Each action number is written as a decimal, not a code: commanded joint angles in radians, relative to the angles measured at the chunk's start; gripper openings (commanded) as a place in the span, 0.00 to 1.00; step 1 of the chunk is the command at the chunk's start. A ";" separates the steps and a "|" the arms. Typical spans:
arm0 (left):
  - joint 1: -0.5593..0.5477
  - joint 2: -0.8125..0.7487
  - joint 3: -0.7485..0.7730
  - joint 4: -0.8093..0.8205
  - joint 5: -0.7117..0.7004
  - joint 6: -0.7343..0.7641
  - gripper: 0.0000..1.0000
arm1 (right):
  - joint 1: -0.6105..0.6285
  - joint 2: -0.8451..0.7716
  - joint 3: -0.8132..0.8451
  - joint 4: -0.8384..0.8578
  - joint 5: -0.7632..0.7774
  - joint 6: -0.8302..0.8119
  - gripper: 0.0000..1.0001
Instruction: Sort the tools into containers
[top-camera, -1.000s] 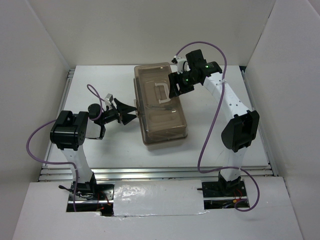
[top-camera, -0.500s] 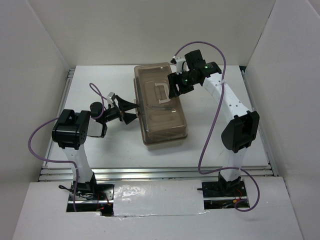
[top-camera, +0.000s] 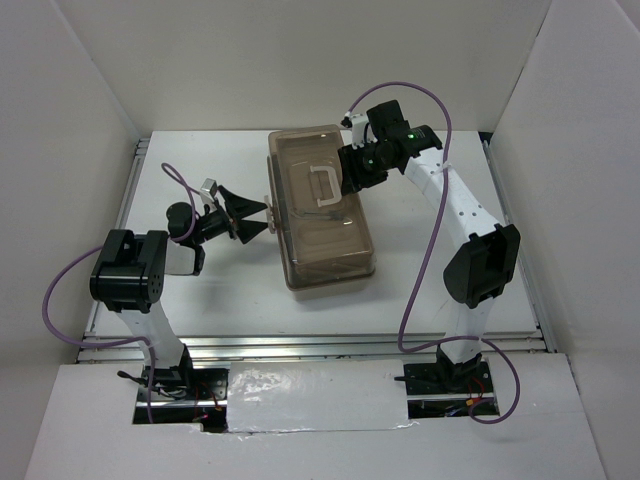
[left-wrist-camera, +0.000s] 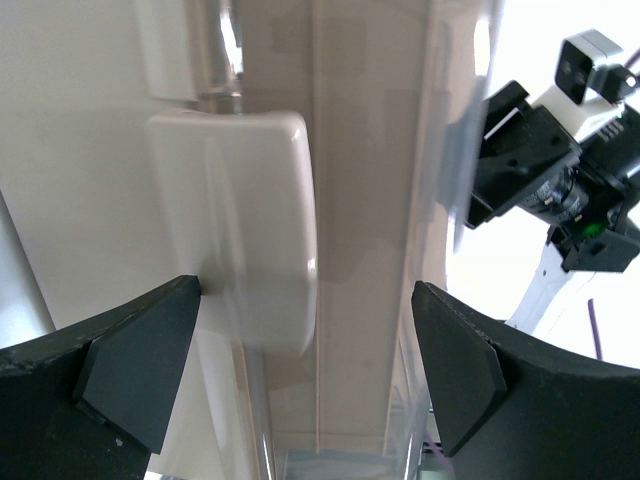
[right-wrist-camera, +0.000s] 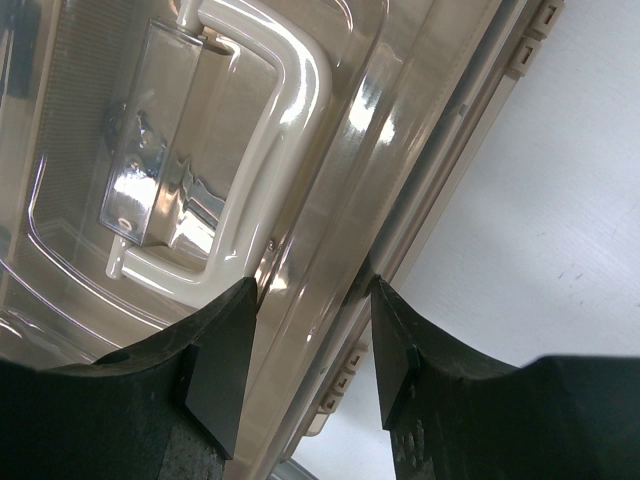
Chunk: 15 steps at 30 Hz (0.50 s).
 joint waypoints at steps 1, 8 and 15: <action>0.001 -0.075 0.005 0.613 -0.003 0.012 0.99 | 0.026 0.060 -0.054 -0.042 0.068 -0.046 0.26; -0.002 -0.054 0.010 0.613 0.002 0.017 0.99 | 0.032 0.065 -0.050 -0.047 0.060 -0.049 0.27; -0.005 -0.004 0.034 0.613 -0.008 -0.003 0.79 | 0.037 0.065 -0.045 -0.051 0.066 -0.054 0.27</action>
